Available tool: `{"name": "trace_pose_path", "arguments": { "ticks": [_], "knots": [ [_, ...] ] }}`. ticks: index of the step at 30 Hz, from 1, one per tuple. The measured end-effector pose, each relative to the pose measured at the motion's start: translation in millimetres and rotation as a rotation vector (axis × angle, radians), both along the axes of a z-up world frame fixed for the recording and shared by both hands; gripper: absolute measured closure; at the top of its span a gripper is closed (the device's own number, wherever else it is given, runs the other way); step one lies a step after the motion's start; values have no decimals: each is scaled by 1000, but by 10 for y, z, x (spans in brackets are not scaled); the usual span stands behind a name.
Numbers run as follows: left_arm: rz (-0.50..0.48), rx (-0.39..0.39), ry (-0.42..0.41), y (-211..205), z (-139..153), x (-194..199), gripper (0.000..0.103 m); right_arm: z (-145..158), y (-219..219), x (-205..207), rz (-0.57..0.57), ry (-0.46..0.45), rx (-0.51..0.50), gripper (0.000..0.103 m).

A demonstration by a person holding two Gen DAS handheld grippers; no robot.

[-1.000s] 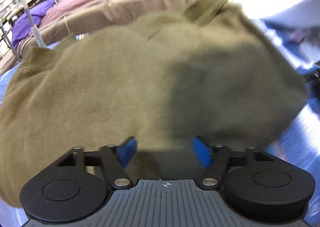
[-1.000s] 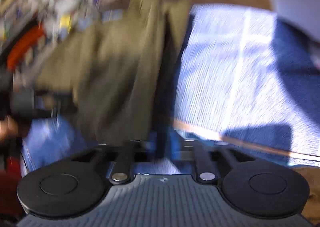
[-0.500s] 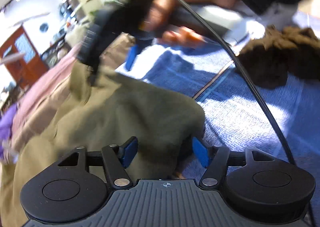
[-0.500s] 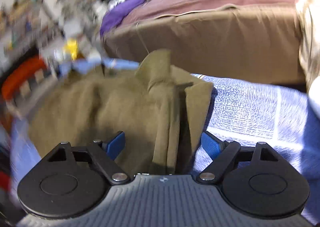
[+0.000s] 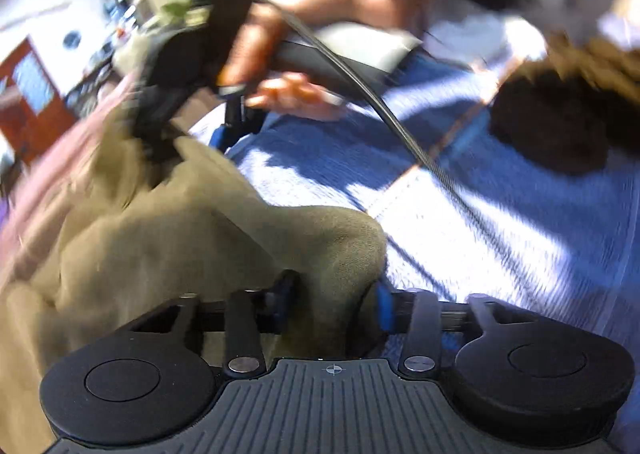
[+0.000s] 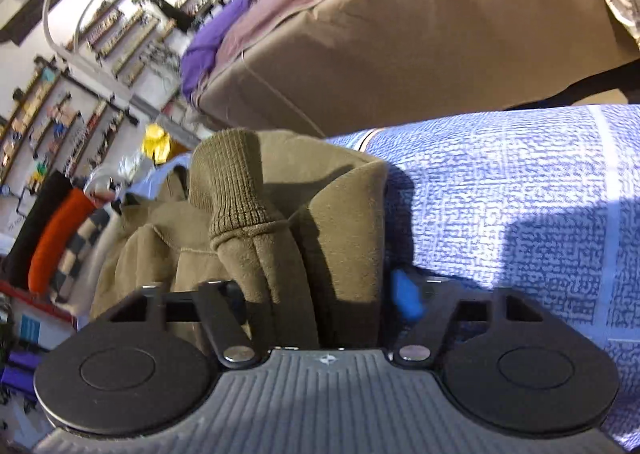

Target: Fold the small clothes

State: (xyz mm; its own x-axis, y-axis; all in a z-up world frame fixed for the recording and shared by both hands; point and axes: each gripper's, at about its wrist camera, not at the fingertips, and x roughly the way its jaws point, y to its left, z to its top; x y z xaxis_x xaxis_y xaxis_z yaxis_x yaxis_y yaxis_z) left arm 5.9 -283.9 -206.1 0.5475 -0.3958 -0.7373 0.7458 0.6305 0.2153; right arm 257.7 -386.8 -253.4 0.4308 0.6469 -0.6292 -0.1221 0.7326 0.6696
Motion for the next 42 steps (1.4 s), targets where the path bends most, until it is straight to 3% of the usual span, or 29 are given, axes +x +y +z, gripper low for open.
{"name": "trace_pose_path", "arguments": {
  "ticks": [1, 3, 5, 8, 13, 15, 19, 21, 23, 29, 32, 33, 34, 35, 36, 39, 42],
  "knots": [
    [24, -37, 20, 50, 47, 44, 21, -29, -41, -1, -9, 33, 54, 75],
    [68, -112, 73, 164, 135, 159, 28, 18, -63, -17, -24, 34, 90, 81],
    [114, -222, 115, 350, 291, 217, 29, 158, -28, -22, -18, 23, 115, 82],
    [201, -397, 153, 741, 618, 251, 31, 381, 24, -13, -69, 70, 256, 83],
    [406, -718, 204, 1950, 1217, 224, 31, 1037, 571, 27, -90, 131, 272, 83],
    [488, -783, 200, 2485, 1328, 204, 31, 1293, 945, 73, -73, 130, 306, 83],
    [625, -767, 97, 3335, 1455, 131, 33, 1601, 2046, 260, -52, 116, 213, 83],
    [708, -783, 96, 3729, 1442, 119, 34, 1602, 2593, 376, -52, 119, 163, 83],
    [785, -785, 73, 4060, 1383, 104, 34, 1502, 3102, 457, -60, 135, 115, 83],
    [955, -784, 162, 4839, 865, -6, 34, 1021, 4211, 480, -38, 150, -117, 80],
    [1018, -837, 231, 5115, 578, -51, 30, 842, 4469, 415, -23, 100, -210, 68],
    [1027, -846, 242, 5162, 528, -24, 26, 808, 4525, 408, -17, 86, -226, 59],
    [1030, -846, 246, 5207, 500, -38, 19, 795, 4594, 396, 10, 61, -228, 39],
    [1037, -826, 235, 5237, 494, -84, 4, 801, 4648, 377, 44, 20, -206, 28],
    [1044, -799, 217, 5267, 518, -107, 0, 842, 4674, 356, 77, -28, -184, 18],
    [1066, -789, 201, 5425, 676, -175, 0, 1110, 4578, 265, 101, -145, -182, 28],
    [1021, -773, 152, 5487, 998, -208, 0, 1429, 4258, 107, 85, -249, -160, 28]
  ]
}}
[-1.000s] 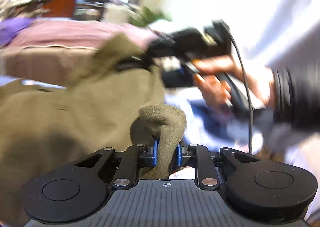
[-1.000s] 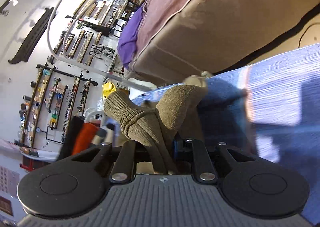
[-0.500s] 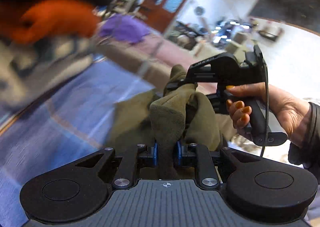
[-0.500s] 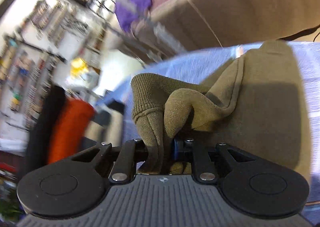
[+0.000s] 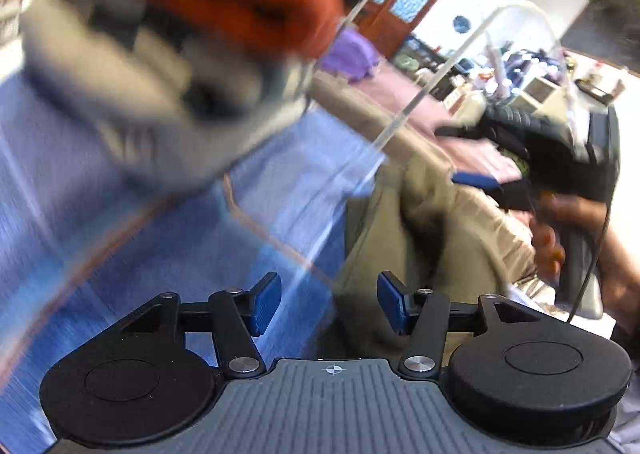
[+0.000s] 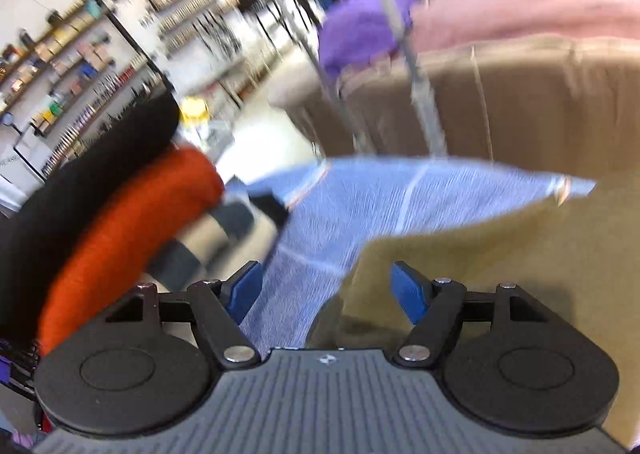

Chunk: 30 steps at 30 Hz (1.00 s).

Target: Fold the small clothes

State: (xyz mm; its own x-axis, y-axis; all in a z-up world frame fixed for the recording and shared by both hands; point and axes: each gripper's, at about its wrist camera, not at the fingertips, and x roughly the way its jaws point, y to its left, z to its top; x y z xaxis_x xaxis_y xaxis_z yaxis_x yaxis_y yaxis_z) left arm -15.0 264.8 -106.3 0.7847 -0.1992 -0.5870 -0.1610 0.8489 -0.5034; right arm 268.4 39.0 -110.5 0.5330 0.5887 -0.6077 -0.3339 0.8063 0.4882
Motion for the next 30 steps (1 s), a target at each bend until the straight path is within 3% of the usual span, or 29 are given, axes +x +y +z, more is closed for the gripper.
{"name": "trace_pose_path", "arguments": {
  "ticks": [4, 9, 12, 15, 16, 17, 19, 21, 23, 26, 28, 30],
  "knots": [
    [-221, 13, -81, -333, 329, 208, 0, 241, -397, -335, 33, -139, -124, 28],
    [-416, 105, -108, -986, 373, 567, 0, 84, -893, -855, -16, -101, -316, 28],
    [-380, 168, -49, -1096, 200, 759, 2, -97, -1092, -1097, -72, -86, -376, 25],
    [-325, 219, 71, -1013, -82, 941, 17, -267, -1011, -1281, -29, -157, -400, 24],
    [-310, 204, 81, -925, -196, 1066, 22, -330, -1000, -1334, -16, -160, -401, 20],
    [-303, 201, 80, -877, -221, 1037, 20, -398, -974, -1339, 2, -142, -387, 19],
    [-332, 239, 81, -858, -258, 1018, 21, -471, -879, -1363, 47, -117, -350, 18],
    [-335, 234, 78, -818, -287, 1044, 22, -556, -742, -1364, 69, -107, -390, 11],
    [-332, 218, 86, -766, -323, 1048, 23, -663, -658, -1335, 42, -79, -425, 5],
    [-367, 260, 55, -783, -404, 1123, 23, -768, -667, -1235, -15, -10, -376, 0],
    [-370, 192, 54, -743, -339, 1122, 5, -772, -703, -1215, -21, 12, -354, 0],
    [-380, 111, 23, -687, -189, 1033, 0, -732, -812, -1184, -17, 42, -297, 1]
  ]
}}
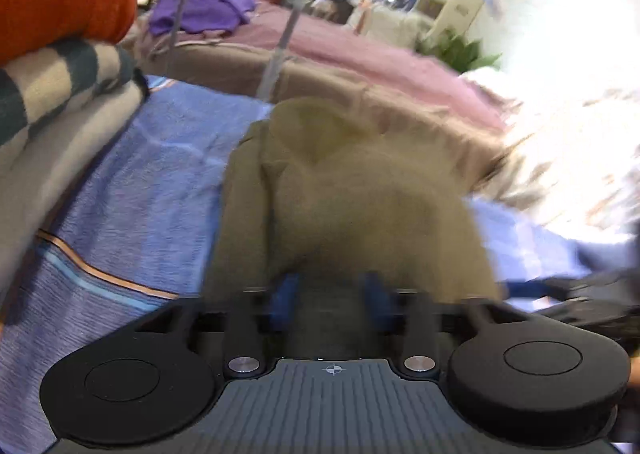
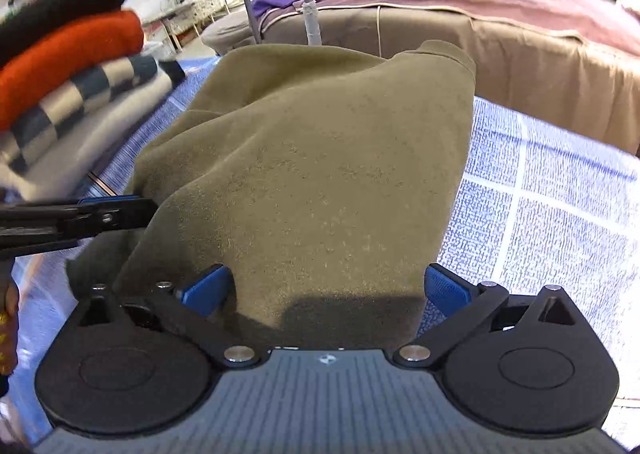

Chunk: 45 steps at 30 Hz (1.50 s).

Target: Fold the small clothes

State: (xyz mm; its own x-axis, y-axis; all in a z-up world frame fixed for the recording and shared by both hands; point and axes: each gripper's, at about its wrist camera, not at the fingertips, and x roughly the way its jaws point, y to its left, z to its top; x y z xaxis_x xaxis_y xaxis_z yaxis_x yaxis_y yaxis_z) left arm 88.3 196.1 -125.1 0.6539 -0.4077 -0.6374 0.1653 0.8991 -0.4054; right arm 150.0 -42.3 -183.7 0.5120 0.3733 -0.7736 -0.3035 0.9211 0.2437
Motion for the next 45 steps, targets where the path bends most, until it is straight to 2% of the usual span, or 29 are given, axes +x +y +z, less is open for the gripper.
{"name": "trace_pose_path", "arguments": {
  "ticks": [4, 7, 10, 13, 17, 21, 23, 24, 27, 34, 36, 38, 42, 45],
  "knots": [
    [95, -109, -83, 277, 304, -392, 0, 143, -493, 8, -76, 65, 190, 2],
    [160, -167, -32, 502, 302, -637, 0, 194, -971, 15, -174, 117, 365, 2],
    [171, -224, 58, 636, 69, -783, 0, 140, -1315, 23, -212, 150, 487, 1],
    [193, -303, 121, 684, -259, -793, 0, -6, -1419, 55, -210, 185, 521, 1],
    [295, -409, 121, 709, -584, -714, 0, -291, -1358, 118, -216, 224, 574, 1],
    [267, -528, 124, 634, -744, -523, 0, -530, -1220, 267, -201, 238, 610, 2],
    [246, -464, 115, 550, -779, -409, 0, -605, -1168, 357, -205, 224, 630, 3],
    [237, -460, 127, 529, -819, -348, 0, -630, -1133, 404, -199, 218, 636, 5],
    [231, -528, 180, 500, -960, -182, 0, -685, -1031, 553, -170, 211, 666, 6],
    [196, -499, 156, 401, -958, 100, 0, -784, -839, 732, -180, 220, 713, 1],
    [202, -464, 168, 356, -896, 163, 0, -780, -824, 736, -190, 220, 708, 3],
    [196, -378, 201, 261, -760, 254, 0, -761, -821, 711, -212, 225, 690, 7],
    [211, -241, 305, 34, -536, 465, 0, -690, -768, 668, -236, 219, 648, 22],
    [216, -192, 326, -34, -488, 512, 0, -616, -745, 629, -254, 210, 631, 28]
  ]
}}
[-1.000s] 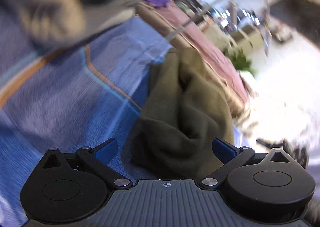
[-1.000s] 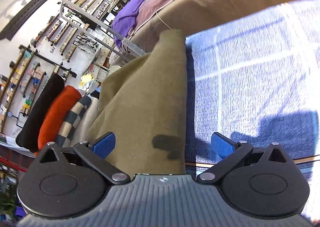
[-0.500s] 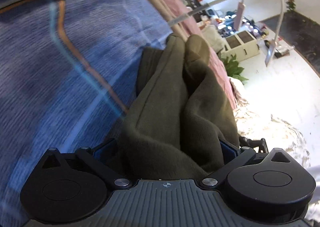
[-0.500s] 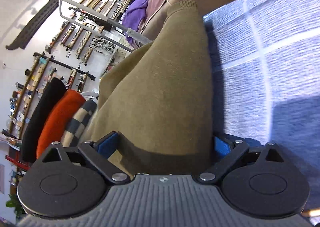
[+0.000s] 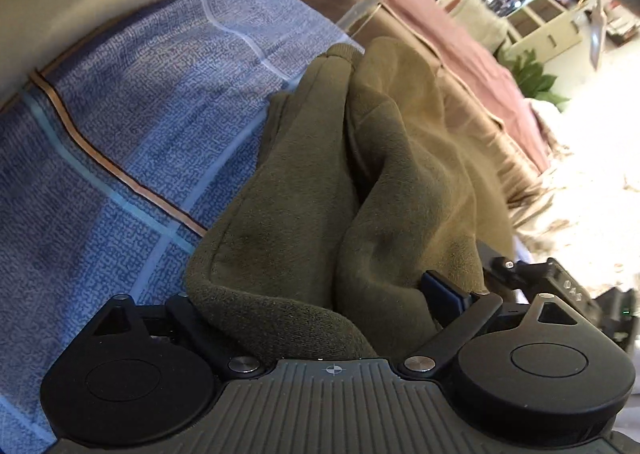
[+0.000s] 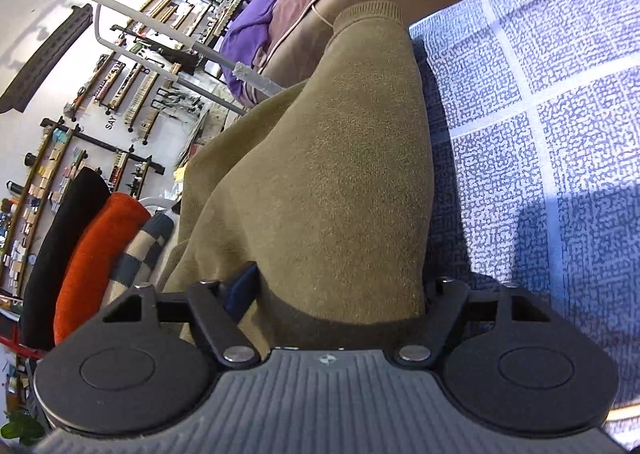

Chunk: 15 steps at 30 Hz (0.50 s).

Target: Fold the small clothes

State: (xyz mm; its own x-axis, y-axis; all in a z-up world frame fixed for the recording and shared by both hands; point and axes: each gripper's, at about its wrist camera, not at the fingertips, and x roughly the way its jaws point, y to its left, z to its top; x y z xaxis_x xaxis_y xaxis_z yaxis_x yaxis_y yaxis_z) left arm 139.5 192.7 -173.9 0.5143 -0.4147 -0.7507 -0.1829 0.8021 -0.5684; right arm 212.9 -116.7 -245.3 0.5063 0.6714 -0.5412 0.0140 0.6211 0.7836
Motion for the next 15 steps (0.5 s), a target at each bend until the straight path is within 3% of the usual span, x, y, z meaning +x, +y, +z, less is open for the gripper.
{"name": "trace_pose_path", "arguments": {
  "ticks": [8, 15],
  "knots": [
    [-8, 41, -32, 0, 129, -112, 0, 104, 48, -34, -8, -6, -8, 38],
    [-16, 113, -129, -30, 461, -223, 0, 453, 137, -141, 5, -73, -5, 52]
  ]
}}
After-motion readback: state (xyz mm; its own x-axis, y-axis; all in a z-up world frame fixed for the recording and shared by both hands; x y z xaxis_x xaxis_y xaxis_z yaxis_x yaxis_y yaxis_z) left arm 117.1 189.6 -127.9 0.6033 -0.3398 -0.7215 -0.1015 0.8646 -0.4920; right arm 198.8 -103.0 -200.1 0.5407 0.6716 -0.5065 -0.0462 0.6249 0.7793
